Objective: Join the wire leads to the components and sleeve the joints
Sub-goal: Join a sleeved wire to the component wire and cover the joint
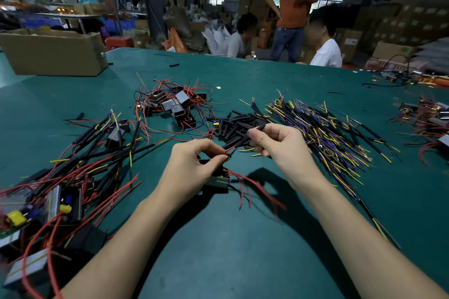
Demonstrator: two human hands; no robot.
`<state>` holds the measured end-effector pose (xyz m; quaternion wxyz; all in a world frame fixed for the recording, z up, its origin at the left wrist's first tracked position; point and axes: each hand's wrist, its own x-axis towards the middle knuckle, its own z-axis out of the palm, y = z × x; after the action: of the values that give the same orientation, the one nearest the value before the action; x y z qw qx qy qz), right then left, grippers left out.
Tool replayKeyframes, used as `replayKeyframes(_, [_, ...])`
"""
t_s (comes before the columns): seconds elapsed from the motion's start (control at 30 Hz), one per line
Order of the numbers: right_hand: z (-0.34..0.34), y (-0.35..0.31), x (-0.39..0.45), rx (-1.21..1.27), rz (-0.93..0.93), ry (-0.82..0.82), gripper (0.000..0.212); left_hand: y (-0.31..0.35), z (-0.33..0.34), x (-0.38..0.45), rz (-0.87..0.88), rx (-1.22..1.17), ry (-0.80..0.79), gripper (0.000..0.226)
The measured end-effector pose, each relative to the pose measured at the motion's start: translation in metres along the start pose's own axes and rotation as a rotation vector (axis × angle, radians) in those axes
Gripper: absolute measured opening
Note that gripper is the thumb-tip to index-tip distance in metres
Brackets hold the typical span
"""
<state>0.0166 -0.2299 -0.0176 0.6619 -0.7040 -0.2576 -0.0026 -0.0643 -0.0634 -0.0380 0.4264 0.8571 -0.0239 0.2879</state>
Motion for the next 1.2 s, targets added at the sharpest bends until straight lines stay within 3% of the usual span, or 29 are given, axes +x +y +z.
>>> replayKeyframes(0.33, [0.005, 0.003, -0.003, -0.064, 0.000, -0.131, 0.009, 0.004, 0.009, -0.003, -0.168, -0.180, 0.039, 0.036])
replayKeyframes(0.47, [0.006, 0.002, -0.005, -0.124, -0.012, -0.218, 0.010, 0.005, 0.008, -0.003, -0.118, -0.145, -0.030, 0.031])
replayKeyframes(0.57, [0.009, 0.005, -0.007, -0.229, -0.041, -0.193, 0.008, 0.006, 0.005, -0.003, -0.029, -0.096, -0.090, 0.020])
replayKeyframes(0.77, [0.008, 0.003, -0.008, -0.222, -0.031, -0.224, 0.008, 0.009, 0.006, -0.003, -0.009, -0.076, -0.060, 0.007])
replayKeyframes(0.87, [0.002, -0.002, -0.008, -0.040, 0.006, -0.183, 0.011, 0.007, 0.005, -0.002, -0.004, -0.017, -0.039, 0.009])
replayKeyframes(1.03, [0.000, -0.007, -0.008, 0.001, -0.101, -0.121, 0.013, 0.005, 0.003, -0.002, -0.008, 0.047, -0.097, 0.010])
replayKeyframes(1.2, [0.009, 0.000, -0.009, 0.072, -0.066, -0.007, 0.011, 0.000, 0.000, 0.000, -0.053, 0.144, -0.148, 0.016])
